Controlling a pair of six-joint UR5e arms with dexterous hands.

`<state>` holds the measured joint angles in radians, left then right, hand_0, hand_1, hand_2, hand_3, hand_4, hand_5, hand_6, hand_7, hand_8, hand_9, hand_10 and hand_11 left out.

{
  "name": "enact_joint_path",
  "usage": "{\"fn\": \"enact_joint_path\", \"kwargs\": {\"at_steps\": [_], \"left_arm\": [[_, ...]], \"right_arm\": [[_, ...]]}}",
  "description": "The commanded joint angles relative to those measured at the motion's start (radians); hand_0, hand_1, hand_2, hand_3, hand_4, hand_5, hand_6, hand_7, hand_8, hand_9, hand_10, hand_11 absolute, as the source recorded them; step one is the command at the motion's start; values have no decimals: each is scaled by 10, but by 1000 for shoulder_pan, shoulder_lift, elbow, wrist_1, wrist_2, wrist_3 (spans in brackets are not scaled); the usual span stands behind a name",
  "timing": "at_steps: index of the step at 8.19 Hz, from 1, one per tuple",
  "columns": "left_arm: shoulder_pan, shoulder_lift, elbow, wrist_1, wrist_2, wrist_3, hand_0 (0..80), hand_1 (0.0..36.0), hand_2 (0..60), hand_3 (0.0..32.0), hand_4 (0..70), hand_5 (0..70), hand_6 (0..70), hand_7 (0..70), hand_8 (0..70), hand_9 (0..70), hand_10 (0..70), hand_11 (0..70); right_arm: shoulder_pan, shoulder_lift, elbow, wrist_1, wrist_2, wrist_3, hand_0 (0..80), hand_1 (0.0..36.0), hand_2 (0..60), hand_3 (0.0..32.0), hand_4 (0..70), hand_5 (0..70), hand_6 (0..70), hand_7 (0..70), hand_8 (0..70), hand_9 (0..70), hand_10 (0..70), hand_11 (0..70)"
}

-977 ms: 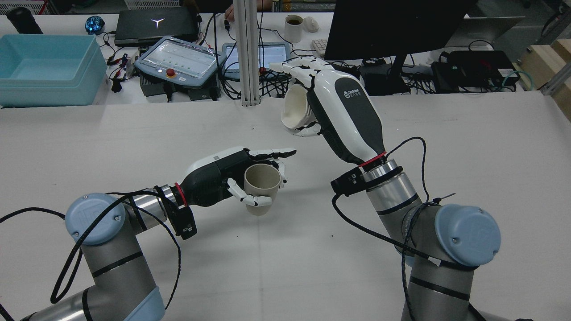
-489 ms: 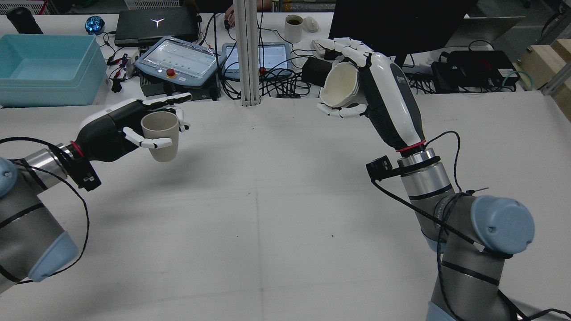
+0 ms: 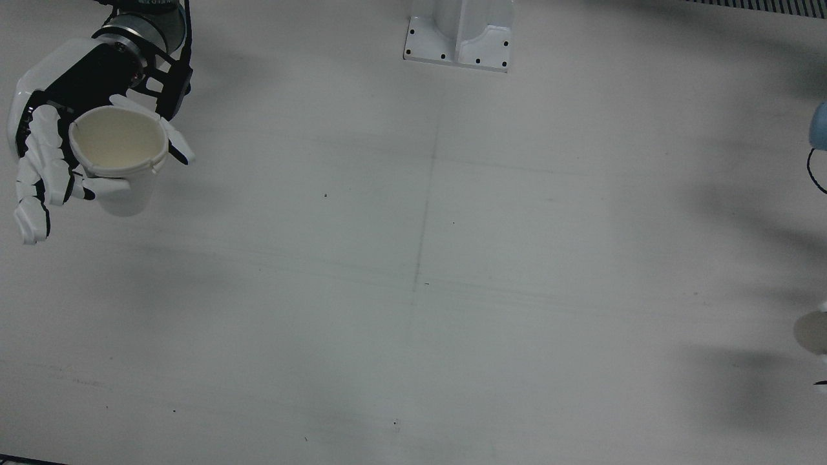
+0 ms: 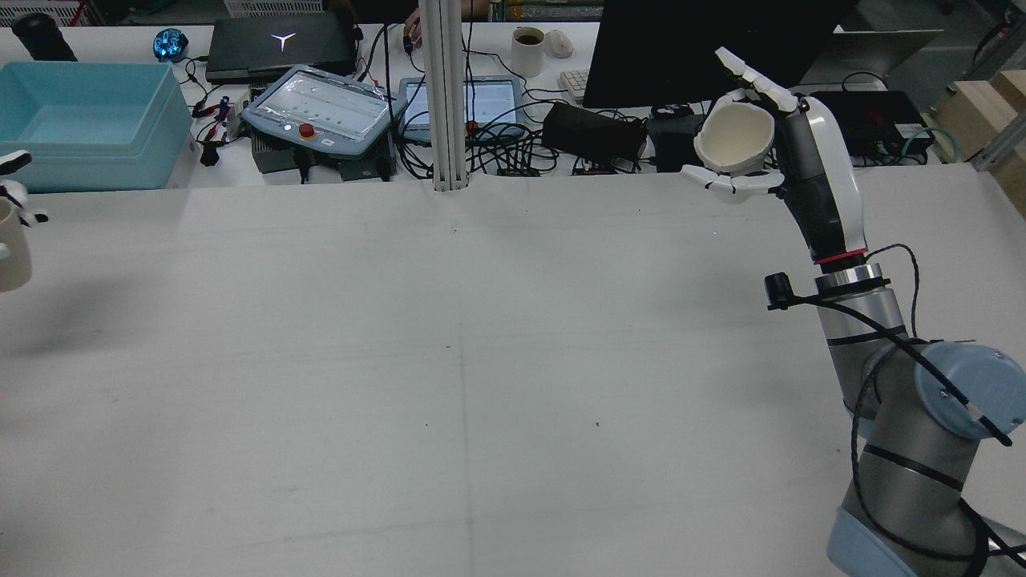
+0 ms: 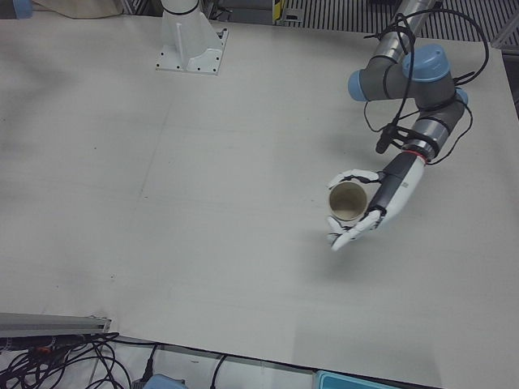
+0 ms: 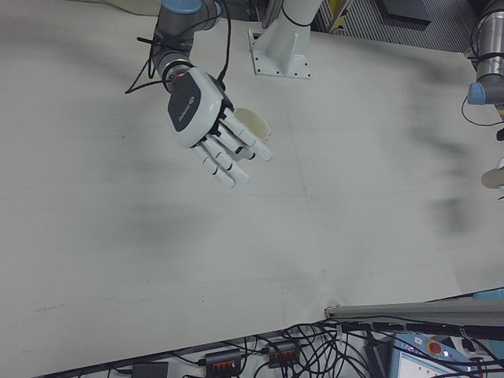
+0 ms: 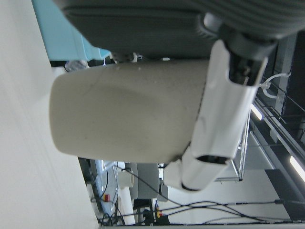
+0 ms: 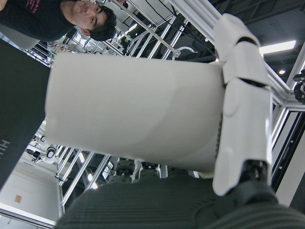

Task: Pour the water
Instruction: 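Lower the white cup onto the table and open the right hand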

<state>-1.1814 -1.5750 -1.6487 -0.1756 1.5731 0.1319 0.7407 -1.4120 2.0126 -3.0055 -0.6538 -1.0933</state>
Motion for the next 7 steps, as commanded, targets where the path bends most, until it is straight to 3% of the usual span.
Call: {"fn": "enact_joint_path", "kwargs": {"at_steps": [1, 2, 5, 7], "left_arm": [[-66, 214, 64, -189, -114, 6, 800, 360, 455, 0, 250, 13, 249, 480, 310, 455, 150, 271], [-66, 219, 60, -193, -116, 14, 800, 360, 450, 0, 250, 14, 251, 479, 311, 456, 150, 270], [-66, 269, 61, -280, -145, 84, 800, 360, 455, 0, 255, 15, 252, 470, 319, 463, 156, 279], [-66, 271, 92, -301, -145, 71, 800, 360, 463, 0, 261, 16, 264, 477, 321, 465, 153, 275]], "right_arm": [[25, -58, -313, 0, 2, 530, 607, 219, 134, 0, 253, 13, 465, 390, 176, 143, 84, 145], [29, -61, -351, -1, 2, 596, 603, 214, 143, 0, 283, 0, 467, 391, 182, 149, 86, 147], [29, -93, -361, 8, 0, 604, 589, 209, 146, 0, 257, 4, 460, 389, 180, 150, 84, 143], [25, -84, -347, 0, -3, 604, 595, 214, 139, 0, 244, 23, 460, 405, 172, 143, 78, 135]]}}
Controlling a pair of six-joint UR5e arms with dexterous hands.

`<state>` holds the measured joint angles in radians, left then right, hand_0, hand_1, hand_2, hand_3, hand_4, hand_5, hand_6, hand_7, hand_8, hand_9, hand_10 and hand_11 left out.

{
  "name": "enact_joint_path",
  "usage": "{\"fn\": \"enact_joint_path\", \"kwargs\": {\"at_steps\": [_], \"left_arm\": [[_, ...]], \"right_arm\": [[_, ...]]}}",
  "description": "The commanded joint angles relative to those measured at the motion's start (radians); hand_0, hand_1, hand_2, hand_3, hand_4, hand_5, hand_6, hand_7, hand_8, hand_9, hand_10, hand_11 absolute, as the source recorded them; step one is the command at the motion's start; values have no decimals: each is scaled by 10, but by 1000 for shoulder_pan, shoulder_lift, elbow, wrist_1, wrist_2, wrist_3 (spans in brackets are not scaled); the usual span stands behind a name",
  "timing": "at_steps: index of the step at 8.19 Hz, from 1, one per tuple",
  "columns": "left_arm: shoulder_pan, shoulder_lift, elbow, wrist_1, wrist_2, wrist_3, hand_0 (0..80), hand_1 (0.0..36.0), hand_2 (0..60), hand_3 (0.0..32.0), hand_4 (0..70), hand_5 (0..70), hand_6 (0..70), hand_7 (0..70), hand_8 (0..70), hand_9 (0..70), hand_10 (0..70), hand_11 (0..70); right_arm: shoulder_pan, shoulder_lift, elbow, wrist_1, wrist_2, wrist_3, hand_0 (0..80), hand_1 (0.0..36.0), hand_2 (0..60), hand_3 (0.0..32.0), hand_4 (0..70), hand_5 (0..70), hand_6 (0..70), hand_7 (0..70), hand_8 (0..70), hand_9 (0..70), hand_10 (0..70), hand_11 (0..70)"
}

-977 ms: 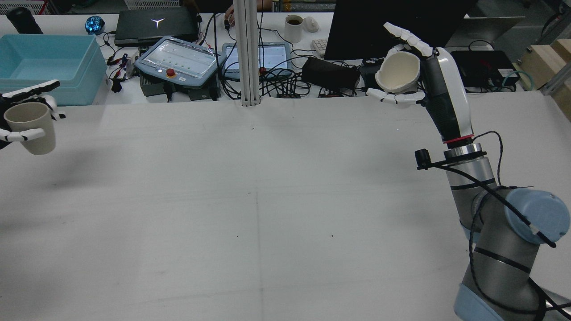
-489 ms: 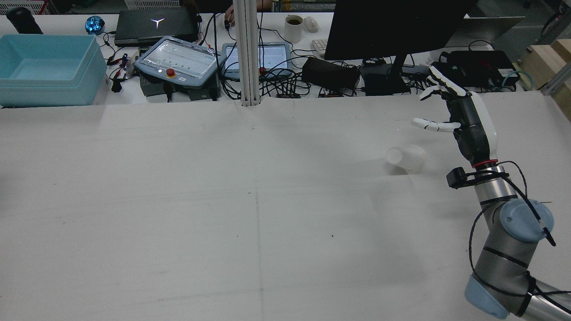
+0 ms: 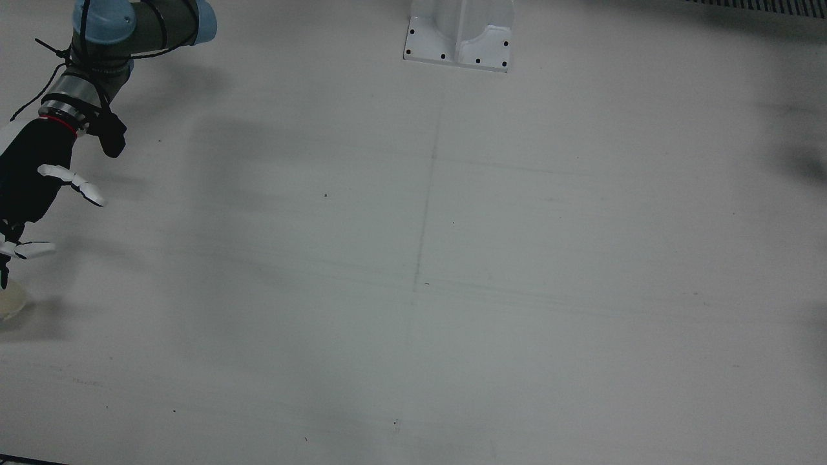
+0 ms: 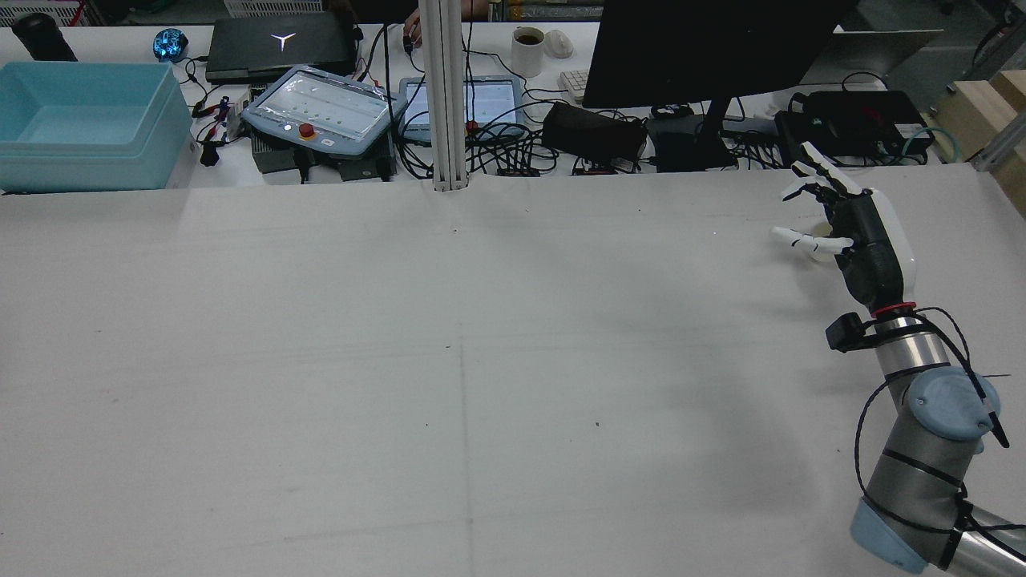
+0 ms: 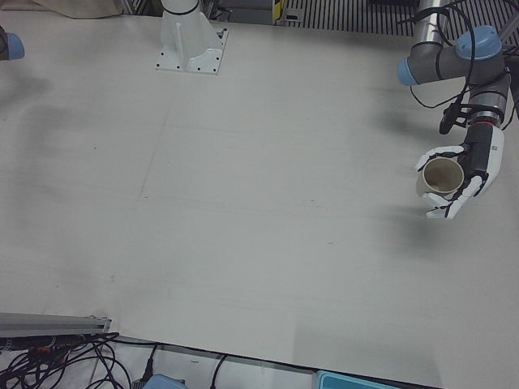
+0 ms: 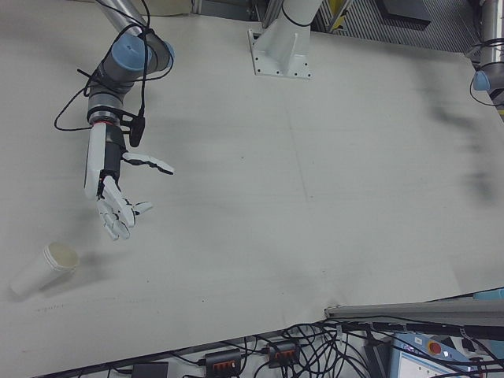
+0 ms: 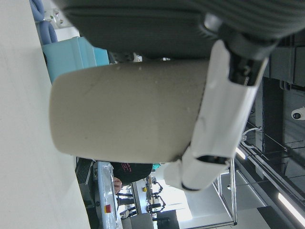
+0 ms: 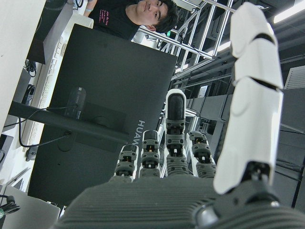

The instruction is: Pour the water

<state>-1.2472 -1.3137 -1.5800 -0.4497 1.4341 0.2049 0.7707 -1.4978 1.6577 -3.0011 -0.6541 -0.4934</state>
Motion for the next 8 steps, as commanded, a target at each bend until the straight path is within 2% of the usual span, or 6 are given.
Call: {"fn": "enact_joint_path", "kwargs": {"at_steps": [1, 3, 5, 6, 8], "left_arm": [[0, 10, 38, -36, -4, 10, 800, 360, 464, 0, 259, 16, 264, 475, 322, 465, 154, 276], [5, 8, 124, -114, -4, 48, 800, 360, 455, 0, 249, 16, 257, 472, 322, 465, 155, 277], [8, 10, 214, -234, -4, 106, 800, 360, 500, 0, 241, 16, 251, 470, 330, 476, 162, 287], [9, 10, 239, -248, -4, 117, 800, 360, 529, 0, 228, 16, 245, 465, 329, 477, 164, 290], [46, 8, 255, -282, -4, 200, 800, 360, 504, 0, 195, 16, 230, 455, 327, 475, 165, 292]], "right_arm": [[-4, 2, 13, -5, -4, 4, 596, 215, 140, 0, 242, 33, 458, 410, 167, 140, 75, 131], [-4, 1, 7, -5, -5, 4, 595, 217, 145, 0, 231, 40, 455, 411, 162, 139, 74, 130], [-7, 2, 2, -7, -5, 4, 593, 216, 145, 0, 222, 41, 454, 413, 161, 139, 73, 128], [-5, 1, -1, -7, -9, 4, 591, 216, 146, 0, 225, 41, 457, 418, 162, 141, 73, 129], [-10, 2, -10, -10, -12, 1, 590, 215, 144, 0, 219, 42, 456, 416, 162, 140, 73, 129]]}}
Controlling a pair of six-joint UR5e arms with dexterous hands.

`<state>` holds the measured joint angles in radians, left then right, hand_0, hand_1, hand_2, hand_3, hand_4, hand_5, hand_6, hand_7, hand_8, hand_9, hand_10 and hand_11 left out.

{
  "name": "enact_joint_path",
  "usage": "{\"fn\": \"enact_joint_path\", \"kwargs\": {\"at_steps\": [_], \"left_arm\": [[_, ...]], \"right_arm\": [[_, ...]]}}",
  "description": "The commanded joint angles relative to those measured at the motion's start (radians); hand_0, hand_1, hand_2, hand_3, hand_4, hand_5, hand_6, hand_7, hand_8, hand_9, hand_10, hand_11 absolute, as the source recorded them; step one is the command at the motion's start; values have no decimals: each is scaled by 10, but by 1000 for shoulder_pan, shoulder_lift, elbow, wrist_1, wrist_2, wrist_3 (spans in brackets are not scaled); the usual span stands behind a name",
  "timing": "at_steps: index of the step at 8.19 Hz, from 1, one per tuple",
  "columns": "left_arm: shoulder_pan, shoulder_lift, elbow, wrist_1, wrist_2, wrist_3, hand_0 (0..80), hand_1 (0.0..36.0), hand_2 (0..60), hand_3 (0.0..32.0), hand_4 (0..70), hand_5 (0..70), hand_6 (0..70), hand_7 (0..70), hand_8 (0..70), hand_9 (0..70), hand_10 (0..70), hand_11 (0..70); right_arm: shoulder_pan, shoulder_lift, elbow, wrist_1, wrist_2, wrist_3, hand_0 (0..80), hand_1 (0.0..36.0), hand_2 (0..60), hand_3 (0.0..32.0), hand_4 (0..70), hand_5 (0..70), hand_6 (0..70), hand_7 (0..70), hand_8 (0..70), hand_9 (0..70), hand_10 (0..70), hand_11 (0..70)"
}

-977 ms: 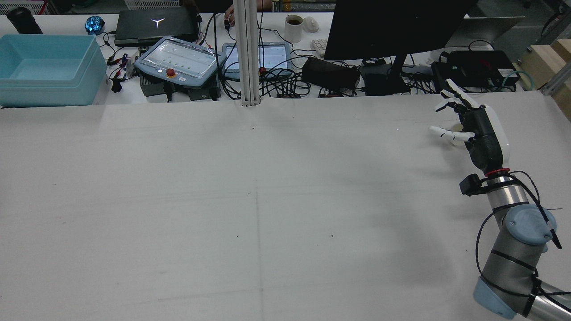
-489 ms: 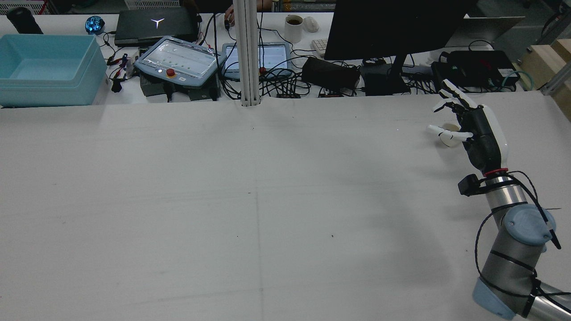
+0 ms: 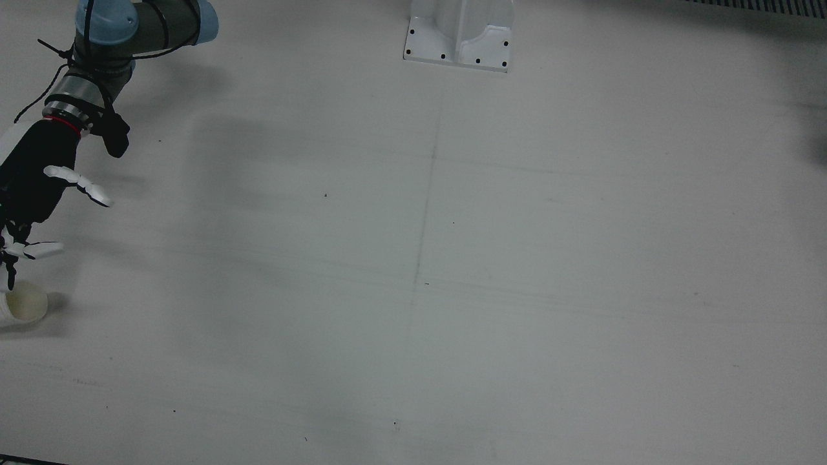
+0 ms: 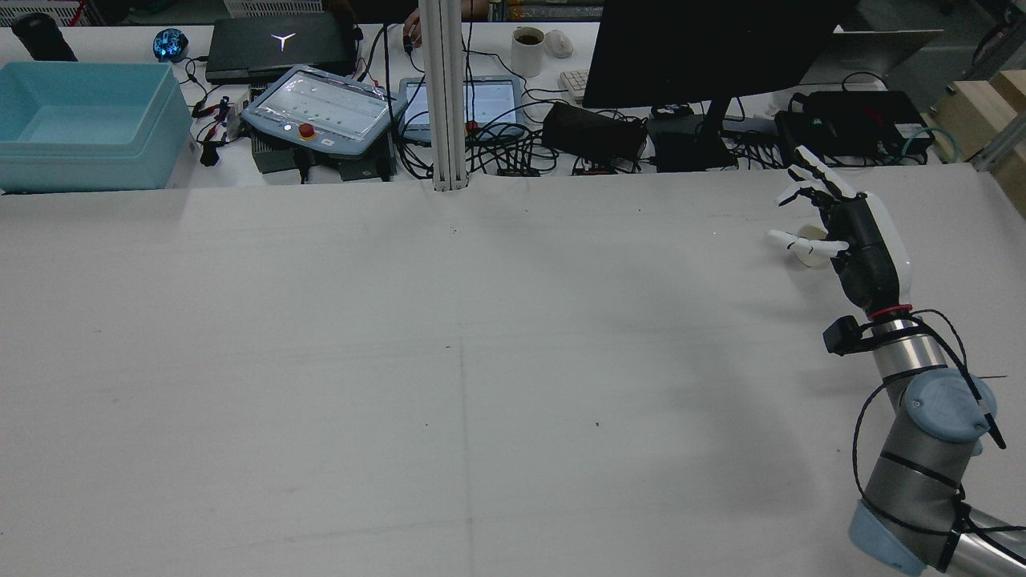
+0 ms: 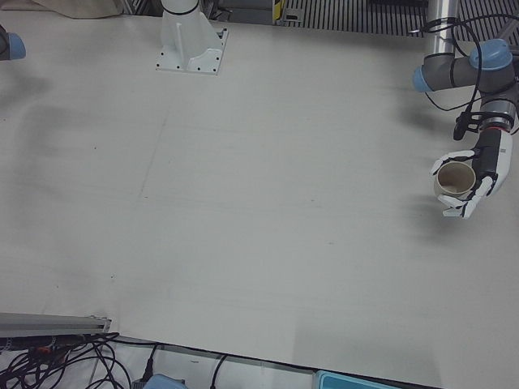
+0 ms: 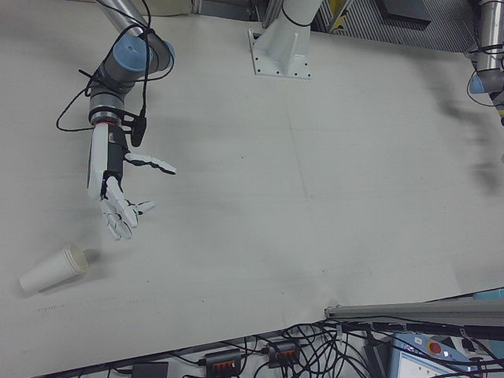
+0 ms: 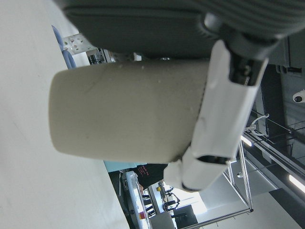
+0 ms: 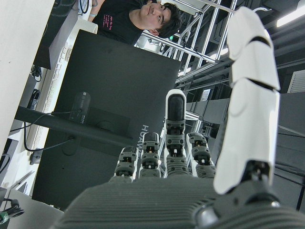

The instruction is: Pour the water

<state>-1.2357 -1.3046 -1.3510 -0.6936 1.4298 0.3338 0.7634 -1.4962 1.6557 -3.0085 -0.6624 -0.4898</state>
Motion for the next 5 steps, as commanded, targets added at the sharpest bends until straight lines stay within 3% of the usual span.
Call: {"fn": "enact_joint_path", "kwargs": {"at_steps": [1, 3, 5], "left_arm": [[73, -1, 35, -62, -2, 103, 800, 360, 485, 0, 165, 14, 217, 445, 326, 476, 168, 296], [94, -1, 52, -87, -6, 111, 800, 360, 522, 0, 138, 5, 210, 435, 327, 478, 170, 297], [110, -12, 157, -135, -41, 113, 800, 360, 551, 0, 96, 0, 188, 414, 323, 477, 170, 291]], "right_arm": [[-3, 1, -8, -4, -5, -3, 593, 215, 142, 0, 217, 46, 458, 420, 162, 138, 72, 127], [-4, 10, -7, -6, -6, -4, 595, 216, 131, 0, 210, 48, 453, 418, 156, 125, 65, 118], [-6, 8, 1, -7, -11, -4, 601, 219, 125, 0, 201, 48, 449, 414, 148, 115, 61, 112]]}}
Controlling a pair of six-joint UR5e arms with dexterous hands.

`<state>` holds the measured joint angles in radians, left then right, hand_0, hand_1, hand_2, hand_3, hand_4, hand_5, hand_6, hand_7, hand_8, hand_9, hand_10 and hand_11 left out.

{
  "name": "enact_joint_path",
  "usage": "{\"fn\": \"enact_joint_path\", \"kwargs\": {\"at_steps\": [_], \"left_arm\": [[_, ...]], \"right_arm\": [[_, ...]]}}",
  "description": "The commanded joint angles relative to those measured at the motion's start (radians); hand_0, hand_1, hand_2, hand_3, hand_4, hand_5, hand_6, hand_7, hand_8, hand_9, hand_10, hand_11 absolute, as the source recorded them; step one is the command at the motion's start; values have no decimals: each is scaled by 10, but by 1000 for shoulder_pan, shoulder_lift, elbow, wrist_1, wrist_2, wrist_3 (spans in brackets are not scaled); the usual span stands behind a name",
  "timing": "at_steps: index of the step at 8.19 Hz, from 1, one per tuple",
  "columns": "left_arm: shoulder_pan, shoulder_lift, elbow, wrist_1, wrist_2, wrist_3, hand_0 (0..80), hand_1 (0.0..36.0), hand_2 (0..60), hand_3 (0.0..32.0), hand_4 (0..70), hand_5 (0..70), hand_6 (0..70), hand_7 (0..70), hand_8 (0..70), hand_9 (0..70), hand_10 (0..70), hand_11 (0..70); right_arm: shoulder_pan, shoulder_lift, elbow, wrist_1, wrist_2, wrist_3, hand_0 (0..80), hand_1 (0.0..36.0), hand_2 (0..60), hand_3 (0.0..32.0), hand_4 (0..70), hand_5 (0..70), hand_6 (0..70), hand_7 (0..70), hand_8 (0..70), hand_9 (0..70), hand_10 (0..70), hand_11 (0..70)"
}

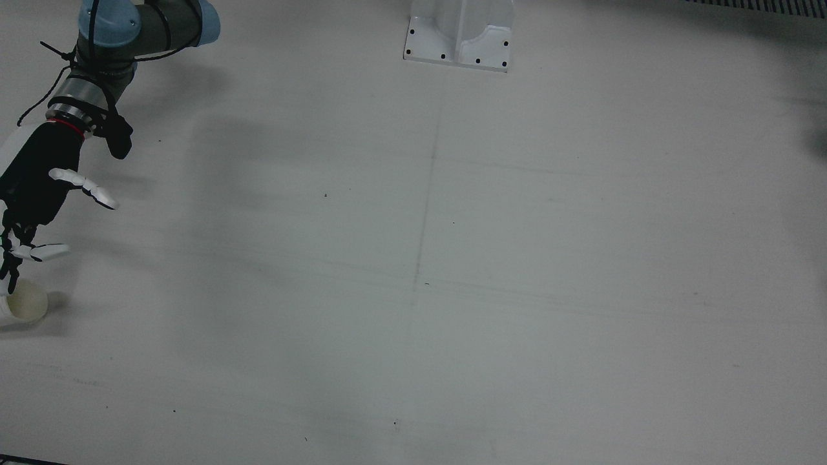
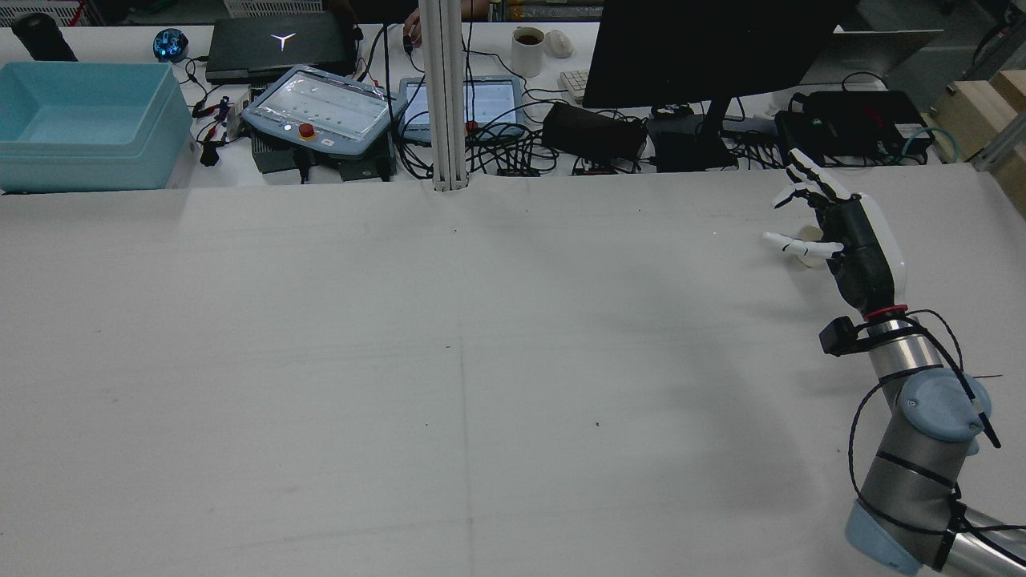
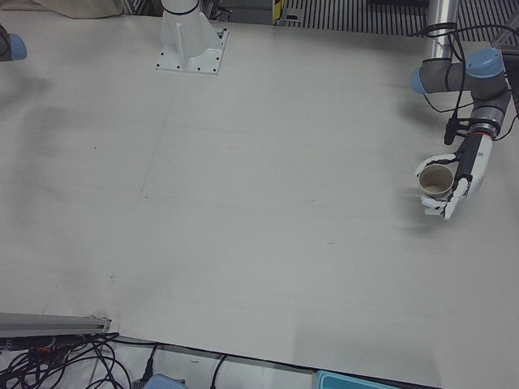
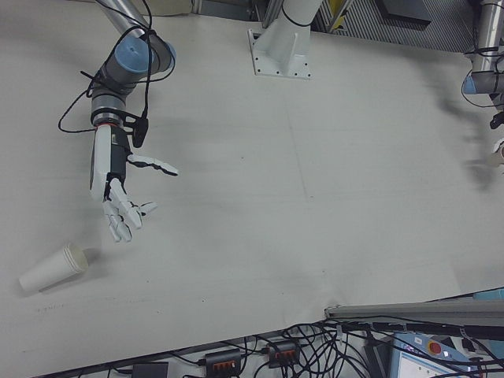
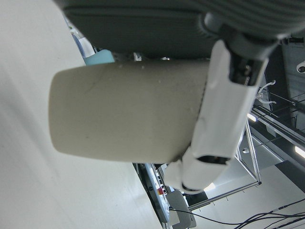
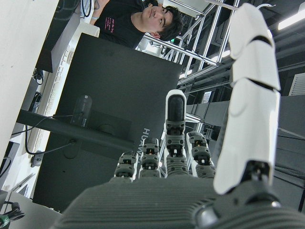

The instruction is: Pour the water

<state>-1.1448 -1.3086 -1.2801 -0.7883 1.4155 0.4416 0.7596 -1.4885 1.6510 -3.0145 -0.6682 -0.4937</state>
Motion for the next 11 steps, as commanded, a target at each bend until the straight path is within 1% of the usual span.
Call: {"fn": "enact_joint_path", "kwargs": {"at_steps": [1, 2, 4, 5, 6, 8, 9, 10, 11], "left_arm": [[19, -9, 123, -60, -30, 5, 800, 360, 578, 0, 69, 0, 179, 402, 327, 483, 176, 296], [19, -12, 152, -86, -44, -4, 759, 360, 600, 0, 63, 0, 185, 404, 340, 499, 184, 305], [19, -12, 159, -97, -53, -79, 781, 360, 580, 0, 65, 0, 190, 406, 344, 502, 181, 299], [19, -12, 159, -100, -64, -98, 781, 360, 575, 0, 67, 0, 189, 403, 343, 501, 178, 296], [19, -12, 160, -104, -72, -127, 753, 360, 569, 0, 60, 0, 182, 396, 341, 499, 177, 294], [17, -11, 165, -132, -114, -187, 722, 360, 566, 0, 42, 0, 163, 386, 330, 490, 170, 284], [17, -9, 168, -150, -124, -196, 714, 360, 568, 0, 34, 0, 152, 381, 324, 484, 166, 278], [17, -9, 174, -157, -138, -205, 688, 360, 575, 0, 26, 0, 142, 374, 317, 477, 158, 266], [17, -9, 179, -158, -138, -202, 632, 360, 550, 0, 13, 0, 126, 355, 298, 457, 147, 248]], "right_arm": [[-5, 1, 12, -10, -5, 1, 603, 220, 121, 0, 200, 50, 447, 413, 144, 108, 58, 109], [-5, 1, 18, -17, -5, 1, 604, 221, 119, 0, 197, 51, 445, 412, 142, 106, 57, 106], [-5, 1, 29, -21, -7, 3, 614, 226, 116, 0, 198, 60, 445, 415, 134, 98, 55, 104], [-8, -1, 41, -32, -7, 3, 613, 227, 115, 0, 194, 60, 443, 415, 133, 97, 54, 104], [-8, -1, 47, -44, -7, 3, 613, 227, 118, 0, 190, 55, 441, 413, 132, 96, 54, 104], [-25, -1, 46, -50, -7, 1, 608, 226, 120, 0, 181, 55, 437, 406, 129, 94, 54, 103], [-31, -1, 44, -55, -7, 3, 603, 224, 121, 0, 175, 52, 436, 404, 129, 95, 54, 104], [-31, -1, 44, -56, -7, 1, 603, 225, 124, 0, 174, 54, 436, 405, 129, 96, 54, 104], [-29, -4, 44, -56, -7, 1, 603, 225, 124, 0, 174, 56, 438, 413, 129, 98, 55, 105]]}}
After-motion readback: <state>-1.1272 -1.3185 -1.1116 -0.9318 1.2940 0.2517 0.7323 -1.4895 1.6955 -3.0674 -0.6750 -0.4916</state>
